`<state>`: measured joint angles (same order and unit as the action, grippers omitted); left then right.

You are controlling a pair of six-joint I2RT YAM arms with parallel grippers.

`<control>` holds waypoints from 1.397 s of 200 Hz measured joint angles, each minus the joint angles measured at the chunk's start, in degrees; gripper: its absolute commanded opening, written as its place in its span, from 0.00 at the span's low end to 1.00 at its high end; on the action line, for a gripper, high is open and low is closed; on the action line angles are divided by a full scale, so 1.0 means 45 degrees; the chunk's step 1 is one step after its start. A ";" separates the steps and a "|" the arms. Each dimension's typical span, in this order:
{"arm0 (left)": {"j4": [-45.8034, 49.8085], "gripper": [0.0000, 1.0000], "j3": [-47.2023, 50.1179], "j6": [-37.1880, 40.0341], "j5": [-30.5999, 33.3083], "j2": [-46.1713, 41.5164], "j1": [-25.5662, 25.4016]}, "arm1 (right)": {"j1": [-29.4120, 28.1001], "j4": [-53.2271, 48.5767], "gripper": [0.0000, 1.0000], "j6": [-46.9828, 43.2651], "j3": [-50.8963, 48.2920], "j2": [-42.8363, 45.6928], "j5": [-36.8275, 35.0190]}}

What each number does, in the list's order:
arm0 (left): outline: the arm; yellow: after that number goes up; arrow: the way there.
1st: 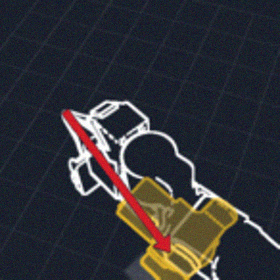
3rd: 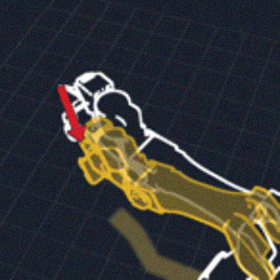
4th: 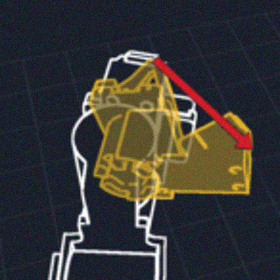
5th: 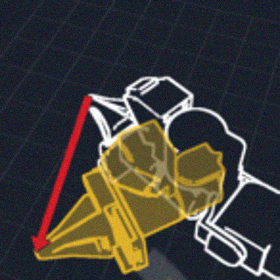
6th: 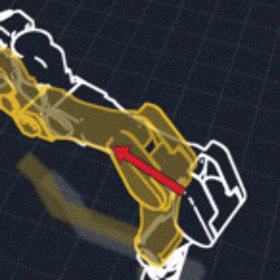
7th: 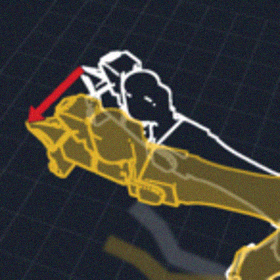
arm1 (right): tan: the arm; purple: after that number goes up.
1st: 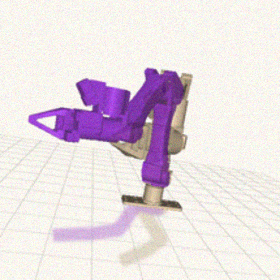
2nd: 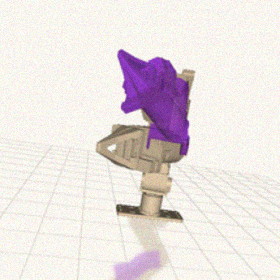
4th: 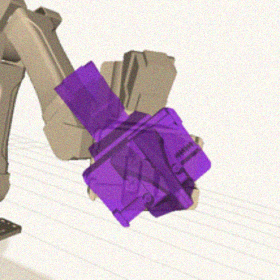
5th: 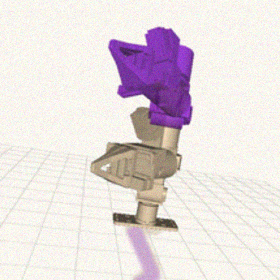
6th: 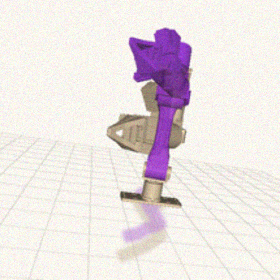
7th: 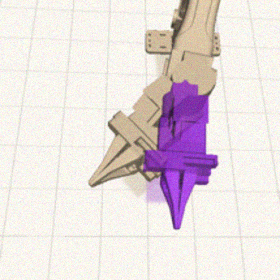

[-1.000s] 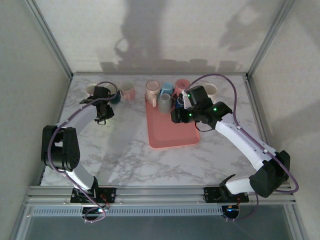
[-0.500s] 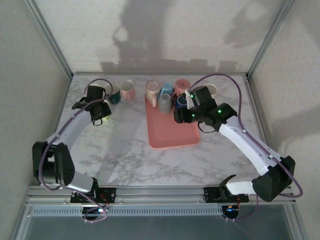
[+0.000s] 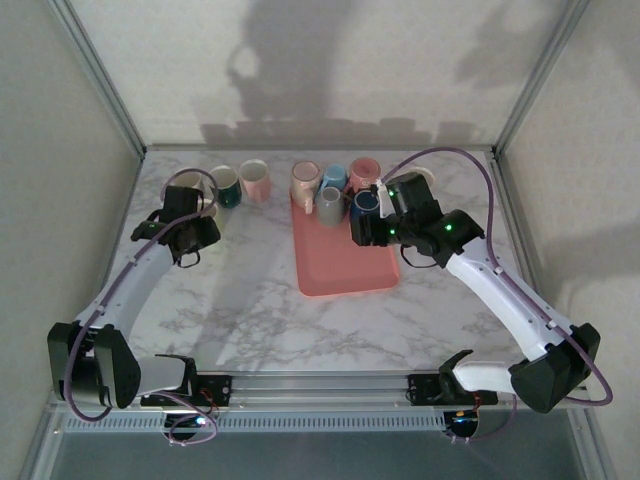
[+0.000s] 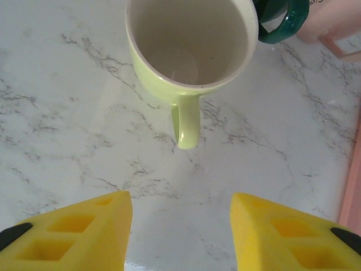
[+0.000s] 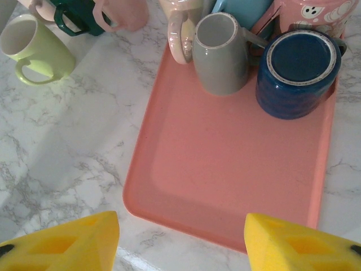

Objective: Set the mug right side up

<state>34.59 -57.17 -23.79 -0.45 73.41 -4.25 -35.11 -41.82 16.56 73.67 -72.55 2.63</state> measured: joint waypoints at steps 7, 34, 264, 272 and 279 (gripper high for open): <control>0.0000 0.50 0.0000 0.0000 -0.0015 -0.0005 0.0000 | 0.0000 0.0000 0.61 0.0024 0.0000 -0.0010 0.0019; 0.0000 0.50 0.0005 0.0005 -0.0102 -0.0039 0.0000 | 0.0010 0.0005 0.61 0.0131 0.0000 -0.0160 0.0102; -0.1462 0.51 0.0719 0.0005 -0.2297 0.0019 -0.0223 | 0.0010 0.0005 0.57 0.0559 0.0806 -0.2385 -0.0311; -0.1593 0.51 0.0719 0.0063 -0.2521 0.0092 -0.0330 | 0.0010 0.0000 0.57 0.0607 0.0962 -0.2550 -0.0340; -0.1700 0.51 0.0719 0.0112 -0.2715 0.0146 -0.0418 | 0.0010 0.0005 0.57 0.0656 0.1117 -0.2725 -0.0340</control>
<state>26.94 -53.93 -23.29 -12.67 74.06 -6.13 -35.07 -41.80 19.51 78.70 -84.82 1.10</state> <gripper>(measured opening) 0.506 0.573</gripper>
